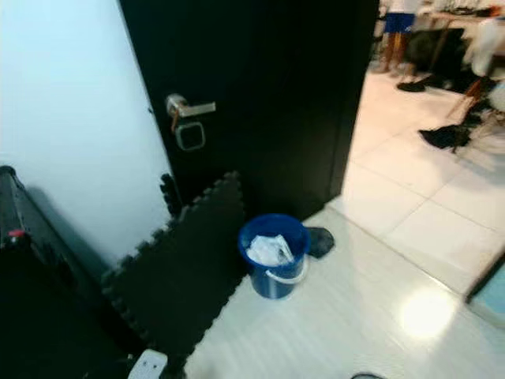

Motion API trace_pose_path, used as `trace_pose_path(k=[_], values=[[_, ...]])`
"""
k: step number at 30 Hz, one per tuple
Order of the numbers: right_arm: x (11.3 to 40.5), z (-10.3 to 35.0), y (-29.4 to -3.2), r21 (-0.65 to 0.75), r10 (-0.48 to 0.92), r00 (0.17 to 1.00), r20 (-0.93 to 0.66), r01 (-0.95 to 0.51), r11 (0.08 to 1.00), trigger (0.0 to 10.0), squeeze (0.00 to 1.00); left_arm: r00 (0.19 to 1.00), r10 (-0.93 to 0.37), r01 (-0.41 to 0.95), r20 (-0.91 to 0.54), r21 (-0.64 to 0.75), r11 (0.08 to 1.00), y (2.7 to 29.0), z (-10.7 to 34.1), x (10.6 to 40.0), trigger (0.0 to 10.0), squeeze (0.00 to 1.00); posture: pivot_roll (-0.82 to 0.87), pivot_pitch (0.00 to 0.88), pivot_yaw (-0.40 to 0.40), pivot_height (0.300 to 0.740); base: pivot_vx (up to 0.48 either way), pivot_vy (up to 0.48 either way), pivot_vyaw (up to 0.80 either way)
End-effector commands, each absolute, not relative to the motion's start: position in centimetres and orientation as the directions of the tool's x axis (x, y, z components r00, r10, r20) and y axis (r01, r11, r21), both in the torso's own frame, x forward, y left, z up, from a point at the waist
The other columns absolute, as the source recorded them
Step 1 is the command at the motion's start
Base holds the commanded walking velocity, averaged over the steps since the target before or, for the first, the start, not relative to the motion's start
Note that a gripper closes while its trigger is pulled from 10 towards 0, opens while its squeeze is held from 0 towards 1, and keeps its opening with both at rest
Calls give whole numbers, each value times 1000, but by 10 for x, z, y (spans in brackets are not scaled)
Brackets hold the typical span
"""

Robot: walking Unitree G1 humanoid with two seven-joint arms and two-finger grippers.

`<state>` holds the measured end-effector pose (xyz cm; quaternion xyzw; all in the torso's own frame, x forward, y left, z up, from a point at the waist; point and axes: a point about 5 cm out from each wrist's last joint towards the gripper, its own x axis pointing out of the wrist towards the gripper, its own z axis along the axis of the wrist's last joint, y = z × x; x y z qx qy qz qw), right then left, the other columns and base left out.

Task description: Clean up the room

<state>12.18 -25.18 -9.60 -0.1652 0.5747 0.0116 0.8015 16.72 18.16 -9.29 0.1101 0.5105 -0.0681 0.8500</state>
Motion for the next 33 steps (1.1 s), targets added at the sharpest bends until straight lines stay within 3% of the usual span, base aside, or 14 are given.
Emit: trace_pose_path(k=[1,9,18,26,33], values=[[122,-100,-238,-227,-140,334,-932,-238,944,10000,0,442,9,234,-897,125,964,187,-96,159,10000,0,59,0,-5,740,-431,0,0],[128,-101,-227,-215,-123,339,-933,-249,944,10000,0,441,9,237,-897,126,963,187,-96,158,10000,0,55,0,-5,740,-428,0,0],[131,-97,-240,-270,-183,360,-915,-208,940,10000,0,447,4,234,-895,121,965,185,-96,160,10000,0,48,0,-4,740,-410,0,0],[114,-94,-267,-297,-228,316,-921,-193,935,10000,0,451,-3,217,-892,107,970,183,-95,162,10000,0,48,0,-7,740,0,0,-800],[109,-94,-269,-301,-237,301,-924,-189,935,10000,0,448,-8,223,-894,103,969,183,-96,161,10000,0,45,0,-5,740,0,0,-800]])
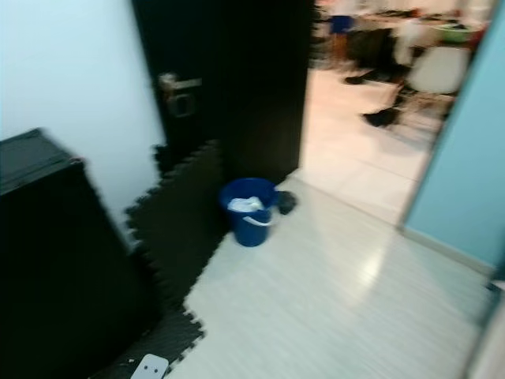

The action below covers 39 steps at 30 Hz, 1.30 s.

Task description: Clean up the room

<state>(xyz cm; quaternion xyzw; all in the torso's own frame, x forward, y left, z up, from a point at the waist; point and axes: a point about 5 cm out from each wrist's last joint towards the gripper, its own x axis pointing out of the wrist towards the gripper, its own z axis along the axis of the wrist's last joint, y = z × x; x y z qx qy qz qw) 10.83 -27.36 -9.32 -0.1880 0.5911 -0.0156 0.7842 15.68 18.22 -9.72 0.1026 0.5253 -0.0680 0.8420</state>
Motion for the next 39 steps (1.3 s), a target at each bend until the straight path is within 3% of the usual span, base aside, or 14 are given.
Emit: trace_pose_path(k=[1,12,26,39], values=[[110,-95,-267,-299,-235,299,-925,-190,935,10000,0,448,-8,225,-894,104,969,183,-95,161,10000,0,45,0,-5,740,0,0,-800],[112,-98,-257,-301,-240,285,-928,-193,934,10000,0,448,-3,257,-894,125,958,189,-95,160,10000,0,39,0,-4,740,0,0,-800],[99,-96,-273,-319,-271,250,-929,-177,931,10000,0,446,27,287,-895,171,942,196,-97,153,10000,0,41,0,-1,740,0,0,-800],[103,-99,-260,-305,-258,257,-932,-166,938,10000,0,443,32,283,-896,174,943,201,-98,147,10000,0,42,0,-1,740,0,0,-800]])
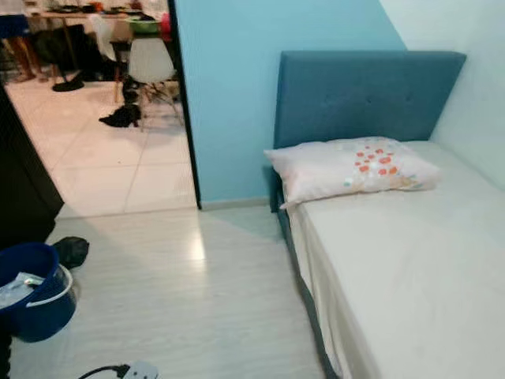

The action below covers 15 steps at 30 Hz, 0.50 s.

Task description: Clean up the room

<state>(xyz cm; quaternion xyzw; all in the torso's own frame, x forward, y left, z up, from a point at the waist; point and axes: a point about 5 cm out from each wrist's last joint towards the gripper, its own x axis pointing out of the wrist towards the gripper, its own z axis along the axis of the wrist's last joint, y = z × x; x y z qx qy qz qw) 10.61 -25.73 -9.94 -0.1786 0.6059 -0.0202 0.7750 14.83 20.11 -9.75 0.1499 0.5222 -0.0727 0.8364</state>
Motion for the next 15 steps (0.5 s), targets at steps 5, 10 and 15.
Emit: trace_pose_path(k=[5,10,15], values=[[100,-99,-265,-309,-263,252,-931,-160,938,10000,0,447,34,272,-894,172,947,200,-98,147,10000,0,43,0,-2,740,0,0,-800],[98,-98,-268,-312,-270,250,-930,-147,939,10000,0,460,34,226,-887,155,962,197,-98,149,10000,0,42,0,0,740,0,0,-800],[97,-98,-269,-310,-270,252,-929,-135,941,10000,0,476,33,197,-879,143,970,192,-96,155,10000,0,42,0,0,740,0,0,-800]])
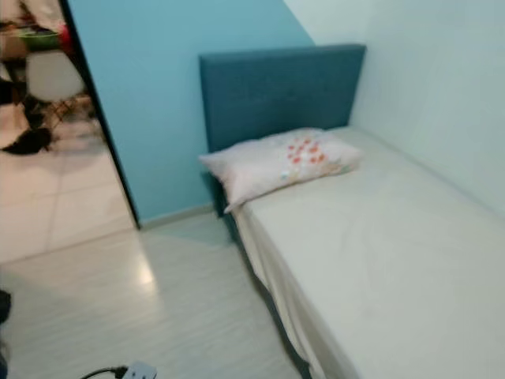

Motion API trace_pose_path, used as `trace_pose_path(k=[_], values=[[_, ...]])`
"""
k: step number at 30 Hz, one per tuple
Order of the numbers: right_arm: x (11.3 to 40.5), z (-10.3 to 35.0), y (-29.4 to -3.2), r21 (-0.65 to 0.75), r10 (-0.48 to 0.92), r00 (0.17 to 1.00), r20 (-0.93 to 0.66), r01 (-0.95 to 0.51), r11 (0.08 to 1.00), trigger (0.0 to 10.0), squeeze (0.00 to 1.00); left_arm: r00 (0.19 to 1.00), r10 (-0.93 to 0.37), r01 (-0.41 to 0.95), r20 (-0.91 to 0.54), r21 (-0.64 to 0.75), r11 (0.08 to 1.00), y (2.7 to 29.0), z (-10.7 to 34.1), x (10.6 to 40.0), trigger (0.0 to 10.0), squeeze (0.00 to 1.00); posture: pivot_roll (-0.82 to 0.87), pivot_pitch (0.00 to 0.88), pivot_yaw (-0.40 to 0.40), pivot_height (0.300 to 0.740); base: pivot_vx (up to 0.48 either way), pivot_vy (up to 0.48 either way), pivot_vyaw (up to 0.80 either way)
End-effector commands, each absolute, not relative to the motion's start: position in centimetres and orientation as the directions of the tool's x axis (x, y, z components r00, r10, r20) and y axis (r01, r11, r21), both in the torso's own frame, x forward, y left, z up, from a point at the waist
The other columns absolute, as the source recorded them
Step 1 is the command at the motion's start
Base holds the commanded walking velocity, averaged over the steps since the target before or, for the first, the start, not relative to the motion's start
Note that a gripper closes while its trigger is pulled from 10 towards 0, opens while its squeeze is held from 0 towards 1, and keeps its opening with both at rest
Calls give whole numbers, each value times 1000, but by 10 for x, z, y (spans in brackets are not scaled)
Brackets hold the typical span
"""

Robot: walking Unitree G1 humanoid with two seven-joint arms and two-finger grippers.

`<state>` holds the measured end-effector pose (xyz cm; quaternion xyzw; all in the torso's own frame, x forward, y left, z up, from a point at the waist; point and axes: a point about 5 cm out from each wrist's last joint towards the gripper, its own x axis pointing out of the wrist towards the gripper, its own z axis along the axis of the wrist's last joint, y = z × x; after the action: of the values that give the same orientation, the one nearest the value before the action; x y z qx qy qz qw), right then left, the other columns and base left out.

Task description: Clean up the room

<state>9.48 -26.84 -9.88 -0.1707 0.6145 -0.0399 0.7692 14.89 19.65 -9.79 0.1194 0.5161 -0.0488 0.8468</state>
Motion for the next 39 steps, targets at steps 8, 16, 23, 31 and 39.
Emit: trace_pose_path(k=[8,16,23,31,39], values=[[100,-99,-264,-303,-266,259,-929,-117,946,10000,0,474,26,193,-880,133,972,193,-96,156,10000,0,39,0,2,740,0,0,-800],[106,-98,-263,-304,-267,275,-924,-99,947,10000,0,478,23,169,-878,117,979,197,-94,160,10000,0,38,0,-2,740,0,0,-800],[112,-96,-263,-289,-264,300,-917,-43,956,10000,0,497,-29,139,-867,47,989,188,-92,166,10000,0,39,0,0,740,0,0,-800],[114,-95,-265,-264,-279,320,-905,93,960,10000,0,497,-39,124,-867,26,992,187,-92,167,10000,0,35,0,3,740,0,0,-800],[121,-94,-260,-224,-270,359,-893,164,961,10000,0,502,-39,104,-864,16,994,189,-91,168,10000,0,35,0,3,740,0,0,-800]])
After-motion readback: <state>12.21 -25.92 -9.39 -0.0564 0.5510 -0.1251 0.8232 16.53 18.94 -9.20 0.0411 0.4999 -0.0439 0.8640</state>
